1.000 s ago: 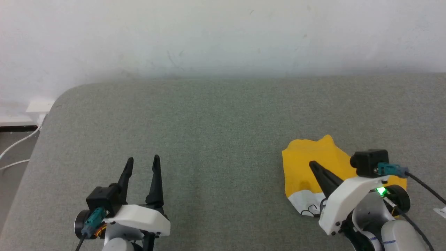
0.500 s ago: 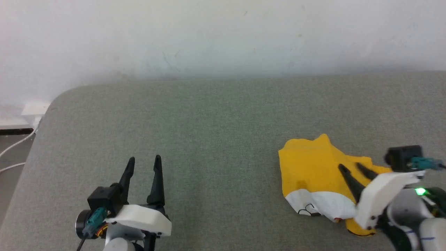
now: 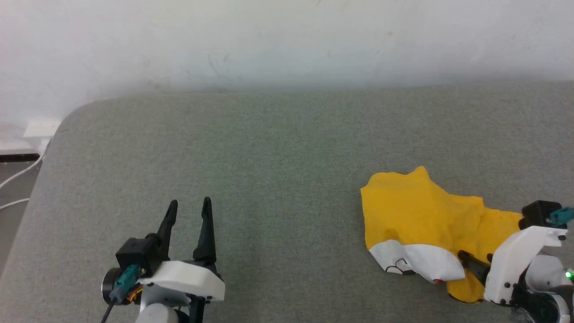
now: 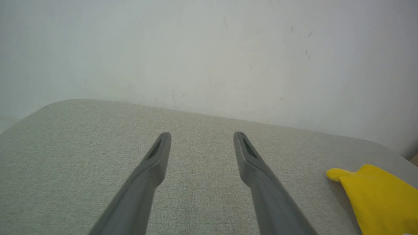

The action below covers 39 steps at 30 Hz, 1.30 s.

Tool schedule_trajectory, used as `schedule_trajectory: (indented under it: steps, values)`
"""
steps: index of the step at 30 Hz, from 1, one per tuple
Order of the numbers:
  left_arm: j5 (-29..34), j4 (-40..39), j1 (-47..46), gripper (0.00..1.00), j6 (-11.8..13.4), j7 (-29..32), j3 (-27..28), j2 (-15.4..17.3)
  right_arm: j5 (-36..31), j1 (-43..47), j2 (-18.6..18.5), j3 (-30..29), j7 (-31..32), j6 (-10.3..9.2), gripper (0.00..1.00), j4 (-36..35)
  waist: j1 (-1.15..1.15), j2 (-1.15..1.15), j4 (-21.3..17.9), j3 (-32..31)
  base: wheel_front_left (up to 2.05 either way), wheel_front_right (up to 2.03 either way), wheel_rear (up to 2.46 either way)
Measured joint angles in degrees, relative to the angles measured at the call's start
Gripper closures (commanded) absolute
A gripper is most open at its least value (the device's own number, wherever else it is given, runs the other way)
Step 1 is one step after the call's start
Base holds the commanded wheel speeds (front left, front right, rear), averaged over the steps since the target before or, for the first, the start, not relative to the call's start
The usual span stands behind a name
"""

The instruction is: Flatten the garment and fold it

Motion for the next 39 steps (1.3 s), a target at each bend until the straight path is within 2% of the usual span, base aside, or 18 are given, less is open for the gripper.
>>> schedule_trajectory:
  steps: [3,4,6,7,13,18,22,27,32,33,34,35,39]
  values:
    - [0.01,-0.01,-0.72,0.00,0.00,0.00,0.16,-0.14,0.83,-0.64,0.99,-0.24,1.48,0.00,0.00,1.41,0.00,0.00,0.34,0.62,0.00,0.00,0.00]
    - [0.01,0.00,-0.78,0.00,0.00,0.00,0.20,-0.20,1.21,-0.79,1.32,-0.52,1.83,0.00,0.11,1.83,0.00,0.00,0.47,0.76,0.00,0.00,0.00]
    - [0.01,0.05,-0.78,0.00,0.00,0.00,0.27,-0.26,1.71,-0.86,1.65,-0.60,1.93,0.00,0.99,2.21,0.00,0.00,0.74,1.01,0.00,0.00,0.00]
    - [0.01,0.11,-0.79,0.00,-0.01,0.00,0.33,-0.27,2.01,-0.88,1.83,-0.63,1.92,0.00,1.00,2.19,0.00,0.00,0.86,1.09,0.00,0.00,0.00]
    - [0.19,0.42,-0.79,0.00,-0.43,0.00,0.85,-0.42,2.13,-1.78,2.36,-0.47,-3.58,0.00,1.00,0.12,0.00,0.00,0.91,0.59,0.00,0.00,0.00]
    - [0.69,0.55,-0.80,0.00,-0.49,0.00,1.04,-0.51,-1.33,-4.23,2.01,3.39,-13.69,-0.01,1.00,-3.97,0.00,0.00,0.57,0.07,0.00,0.00,0.00]
    - [0.79,0.65,-0.80,0.00,-0.52,0.00,0.99,-0.64,-2.36,-5.20,1.69,13.51,-19.39,-0.03,1.00,-5.83,0.00,0.00,0.48,-0.28,0.00,0.00,0.00]
    - [1.11,0.78,-0.81,0.00,-0.93,0.00,0.87,-0.68,-0.67,-4.46,1.09,30.36,-20.13,0.00,1.00,-5.22,0.00,0.00,0.84,-0.32,0.00,0.00,0.00]
    - [1.11,0.96,-0.87,0.00,-0.97,0.00,0.81,-0.75,2.52,-1.99,0.55,41.22,-19.85,0.00,1.00,-1.13,0.00,0.00,1.35,0.02,0.00,0.00,0.00]
    - [1.11,1.04,-0.90,0.00,-1.01,0.00,0.82,-0.77,3.03,-1.66,0.44,42.74,-20.18,0.00,0.87,-0.05,0.00,0.00,1.44,0.11,0.00,0.00,0.00]
    - [1.11,1.09,-0.91,0.00,-1.01,0.00,0.80,-0.78,3.18,-1.40,0.37,43.99,-20.71,0.00,0.58,0.94,0.00,0.00,1.52,0.16,0.00,0.00,0.00]
    - [1.11,1.10,-0.91,0.00,-1.01,0.00,0.81,-0.79,3.13,-1.27,0.15,45.12,-21.35,0.00,0.00,1.91,0.00,0.00,1.57,0.21,0.00,0.00,0.00]
    - [1.11,1.25,-0.93,0.00,-1.01,0.00,0.90,-0.83,3.35,-0.94,-0.18,47.23,-27.78,0.00,0.00,2.93,0.00,0.00,1.61,0.32,0.00,0.00,0.00]
